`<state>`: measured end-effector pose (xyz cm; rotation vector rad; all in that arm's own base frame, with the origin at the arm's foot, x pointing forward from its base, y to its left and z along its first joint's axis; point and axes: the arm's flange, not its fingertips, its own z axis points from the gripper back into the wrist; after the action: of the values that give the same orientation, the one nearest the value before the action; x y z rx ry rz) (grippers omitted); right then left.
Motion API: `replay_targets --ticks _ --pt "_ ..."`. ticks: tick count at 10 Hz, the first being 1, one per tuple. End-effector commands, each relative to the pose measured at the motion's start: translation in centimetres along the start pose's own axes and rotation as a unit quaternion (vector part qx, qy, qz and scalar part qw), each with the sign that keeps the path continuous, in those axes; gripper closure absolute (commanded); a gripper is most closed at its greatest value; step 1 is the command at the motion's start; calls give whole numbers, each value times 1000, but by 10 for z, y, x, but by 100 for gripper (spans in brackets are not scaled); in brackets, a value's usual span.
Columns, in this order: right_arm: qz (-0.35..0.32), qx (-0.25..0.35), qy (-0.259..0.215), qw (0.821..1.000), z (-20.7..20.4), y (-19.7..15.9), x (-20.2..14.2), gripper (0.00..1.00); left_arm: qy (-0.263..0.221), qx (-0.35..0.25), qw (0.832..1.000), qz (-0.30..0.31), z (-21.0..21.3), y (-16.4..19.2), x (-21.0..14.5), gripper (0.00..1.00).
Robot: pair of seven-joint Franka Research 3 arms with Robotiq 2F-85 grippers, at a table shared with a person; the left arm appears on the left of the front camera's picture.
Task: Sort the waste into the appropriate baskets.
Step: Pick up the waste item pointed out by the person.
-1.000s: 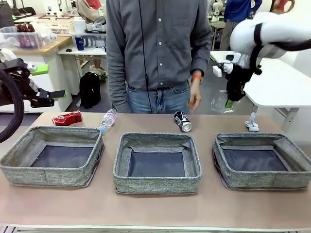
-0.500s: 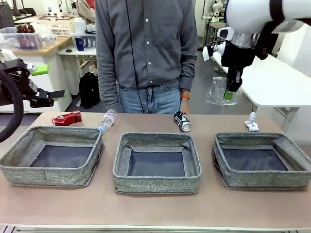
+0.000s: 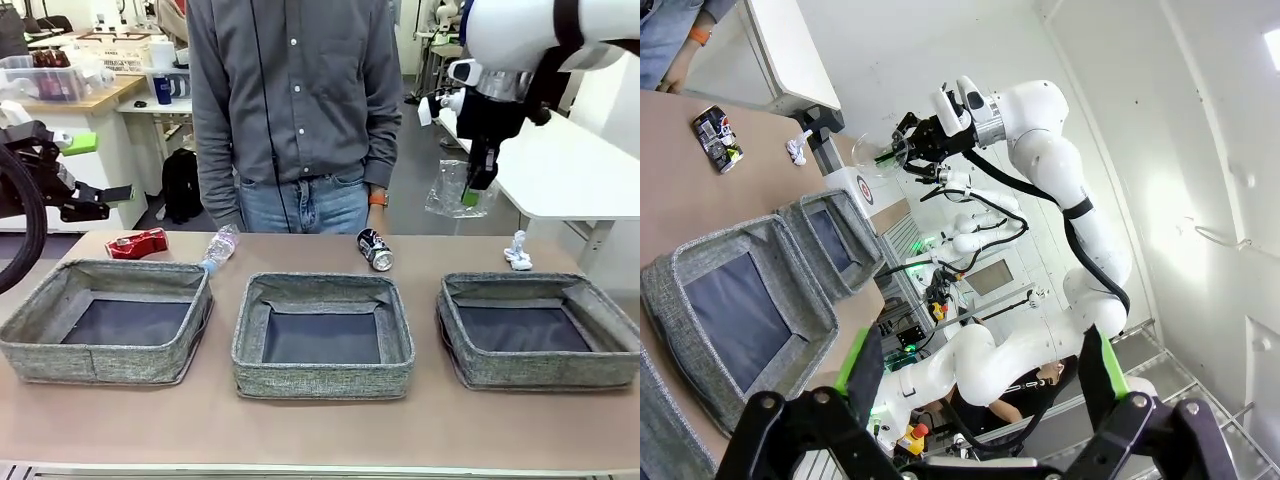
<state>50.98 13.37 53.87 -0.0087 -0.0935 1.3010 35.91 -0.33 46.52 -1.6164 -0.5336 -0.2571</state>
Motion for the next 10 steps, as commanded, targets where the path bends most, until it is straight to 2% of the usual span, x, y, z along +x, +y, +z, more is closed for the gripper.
replay_targets --ticks 1,2,3,4,5,6,8,9,10 --pt "-74 12 23 997 14 3 36 93 -3 -7 1000 -5 -2 -3 -1 0" --pt "-110 10 13 994 44 19 86 93 -3 -7 1000 -5 -2 -3 -1 0" --pt "-117 0 5 993 68 41 126 93 -3 -7 1000 -5 -2 -3 -1 0" --pt "-112 5 -9 994 84 62 154 93 -3 -7 1000 -5 -2 -3 -1 0" --pt "-171 33 -2 985 92 78 177 93 -3 -7 1000 -5 -2 -3 -1 0" --pt "-243 73 -14 967 99 96 203 93 -3 -7 1000 -5 -2 -3 -1 0" --pt "-384 112 -27 916 120 125 239 93 -3 -7 1000 -5 -2 -3 -1 0" --pt "-412 120 -33 903 135 139 250 93 -3 -7 1000 -5 -2 -3 -1 0" --pt "-456 101 -21 884 151 150 256 93 -3 -7 1000 -5 -2 -3 -1 0"
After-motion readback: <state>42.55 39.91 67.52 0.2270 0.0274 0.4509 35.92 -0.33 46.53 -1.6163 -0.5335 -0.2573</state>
